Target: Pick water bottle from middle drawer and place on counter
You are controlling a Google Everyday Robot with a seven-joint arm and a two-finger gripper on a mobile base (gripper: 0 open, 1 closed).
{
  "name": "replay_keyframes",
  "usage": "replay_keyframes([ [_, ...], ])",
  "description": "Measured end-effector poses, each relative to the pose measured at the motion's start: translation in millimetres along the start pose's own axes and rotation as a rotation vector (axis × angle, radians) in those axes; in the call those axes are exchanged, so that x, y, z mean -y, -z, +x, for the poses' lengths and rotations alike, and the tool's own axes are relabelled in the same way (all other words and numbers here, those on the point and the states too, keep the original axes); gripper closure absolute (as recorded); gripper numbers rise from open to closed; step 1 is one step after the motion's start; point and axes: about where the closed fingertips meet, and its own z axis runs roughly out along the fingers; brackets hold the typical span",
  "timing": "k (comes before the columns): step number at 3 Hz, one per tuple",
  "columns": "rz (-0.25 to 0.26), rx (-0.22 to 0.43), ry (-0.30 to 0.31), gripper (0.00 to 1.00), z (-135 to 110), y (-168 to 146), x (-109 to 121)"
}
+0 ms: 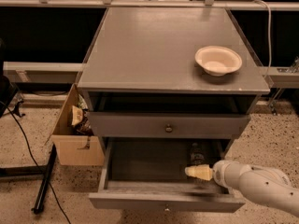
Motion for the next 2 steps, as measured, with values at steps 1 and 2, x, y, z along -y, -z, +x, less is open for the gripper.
replay_keyframes([
  [1, -0.016, 0.004, 0.030, 0.00, -0.9, -18.0, -8.5],
  [2, -0.030, 0.009, 0.045, 0.00, -0.8, -32.9, -14.1],
])
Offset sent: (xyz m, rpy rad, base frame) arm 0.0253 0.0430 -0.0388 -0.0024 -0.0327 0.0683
